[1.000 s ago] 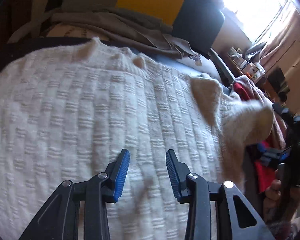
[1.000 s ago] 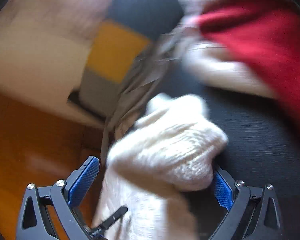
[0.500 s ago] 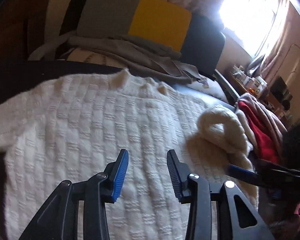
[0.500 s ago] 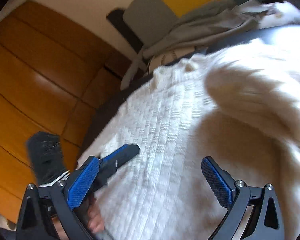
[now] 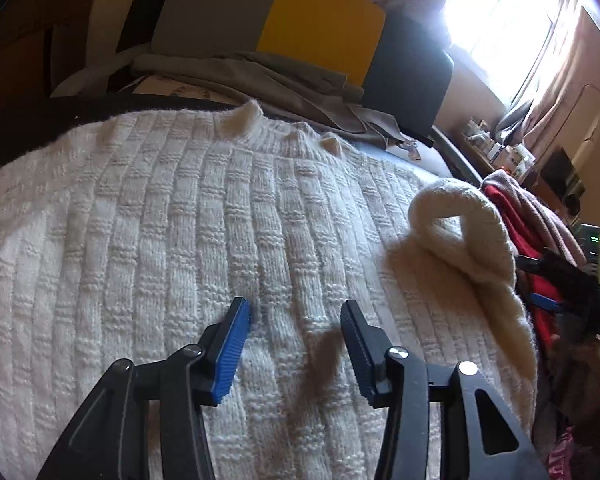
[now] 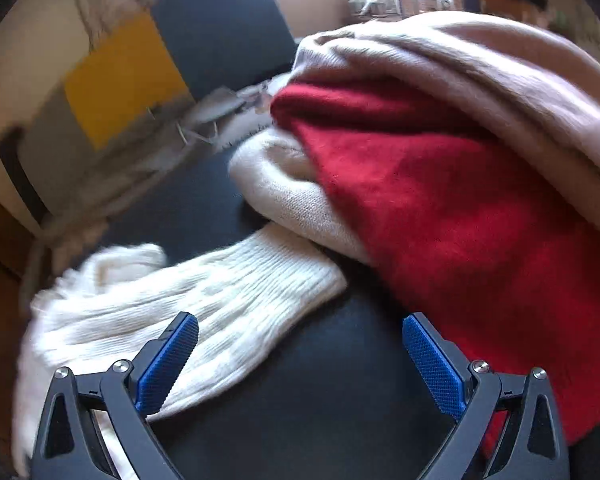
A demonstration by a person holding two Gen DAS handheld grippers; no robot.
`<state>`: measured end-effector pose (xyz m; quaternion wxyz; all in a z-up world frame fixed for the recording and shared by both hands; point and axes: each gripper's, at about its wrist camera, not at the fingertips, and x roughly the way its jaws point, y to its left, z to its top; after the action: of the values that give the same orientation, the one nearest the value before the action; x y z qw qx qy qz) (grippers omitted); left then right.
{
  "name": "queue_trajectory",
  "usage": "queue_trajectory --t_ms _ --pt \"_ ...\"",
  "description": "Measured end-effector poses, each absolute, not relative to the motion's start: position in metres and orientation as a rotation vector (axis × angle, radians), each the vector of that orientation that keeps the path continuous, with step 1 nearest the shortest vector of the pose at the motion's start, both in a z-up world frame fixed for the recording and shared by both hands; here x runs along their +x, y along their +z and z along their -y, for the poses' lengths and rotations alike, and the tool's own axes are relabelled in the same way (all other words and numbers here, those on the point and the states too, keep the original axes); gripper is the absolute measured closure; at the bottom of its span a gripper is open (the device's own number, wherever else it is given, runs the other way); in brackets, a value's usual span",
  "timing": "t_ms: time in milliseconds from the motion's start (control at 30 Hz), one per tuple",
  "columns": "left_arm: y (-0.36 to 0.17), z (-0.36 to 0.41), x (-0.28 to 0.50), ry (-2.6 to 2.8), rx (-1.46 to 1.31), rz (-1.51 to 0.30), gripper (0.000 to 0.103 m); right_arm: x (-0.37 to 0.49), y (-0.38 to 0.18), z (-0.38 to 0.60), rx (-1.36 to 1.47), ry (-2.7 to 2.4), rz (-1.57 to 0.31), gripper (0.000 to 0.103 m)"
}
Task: Fold clothes
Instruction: 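Reach the right gripper to the other sleeve by the clothes pile and grasp it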
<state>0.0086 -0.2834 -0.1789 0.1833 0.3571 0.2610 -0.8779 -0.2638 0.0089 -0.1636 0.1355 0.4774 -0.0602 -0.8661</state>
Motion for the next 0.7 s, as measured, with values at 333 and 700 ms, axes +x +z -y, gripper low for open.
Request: queue_trajectory --t_ms 333,700 --pt "-0.182 0.287 0.007 -2.528 0.983 -0.796 0.040 -0.274 -0.182 0.036 1.379 -2.577 -0.116 0.010" --pt "-0.186 0.296 0.011 -2.550 0.931 -0.908 0.040 -0.265 -0.153 0.030 1.344 -2.443 -0.160 0.087"
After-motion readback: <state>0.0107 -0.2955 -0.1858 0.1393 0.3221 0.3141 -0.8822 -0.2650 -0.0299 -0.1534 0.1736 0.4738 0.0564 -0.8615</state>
